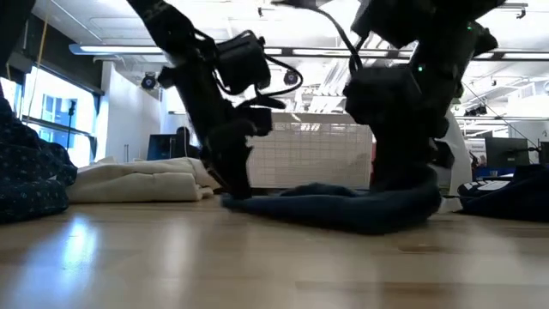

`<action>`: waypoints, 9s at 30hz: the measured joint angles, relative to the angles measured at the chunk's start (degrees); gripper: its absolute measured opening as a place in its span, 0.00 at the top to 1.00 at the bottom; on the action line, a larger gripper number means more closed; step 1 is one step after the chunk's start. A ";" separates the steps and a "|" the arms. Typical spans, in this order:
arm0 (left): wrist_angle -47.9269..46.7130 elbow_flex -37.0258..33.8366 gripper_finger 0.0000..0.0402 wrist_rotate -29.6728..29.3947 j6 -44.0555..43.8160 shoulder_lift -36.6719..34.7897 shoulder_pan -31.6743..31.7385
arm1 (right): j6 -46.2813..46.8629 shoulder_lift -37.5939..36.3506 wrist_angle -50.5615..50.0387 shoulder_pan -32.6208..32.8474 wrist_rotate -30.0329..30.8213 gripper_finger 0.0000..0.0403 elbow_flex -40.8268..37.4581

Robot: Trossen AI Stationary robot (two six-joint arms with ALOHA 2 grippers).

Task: Fold Laundry from Bin
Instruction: Fold the black short

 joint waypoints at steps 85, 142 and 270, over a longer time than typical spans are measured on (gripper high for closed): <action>-14.55 3.59 0.97 -10.41 29.21 -12.73 1.64 | -50.46 -28.18 -36.29 -6.40 10.81 0.99 3.03; -12.38 1.22 0.69 26.02 8.14 -13.27 7.61 | -93.13 -16.08 -40.99 -30.99 -4.28 0.72 5.50; -9.62 12.34 0.98 18.46 14.19 3.43 14.19 | 10.39 -26.35 13.97 -13.23 -3.64 0.77 -26.71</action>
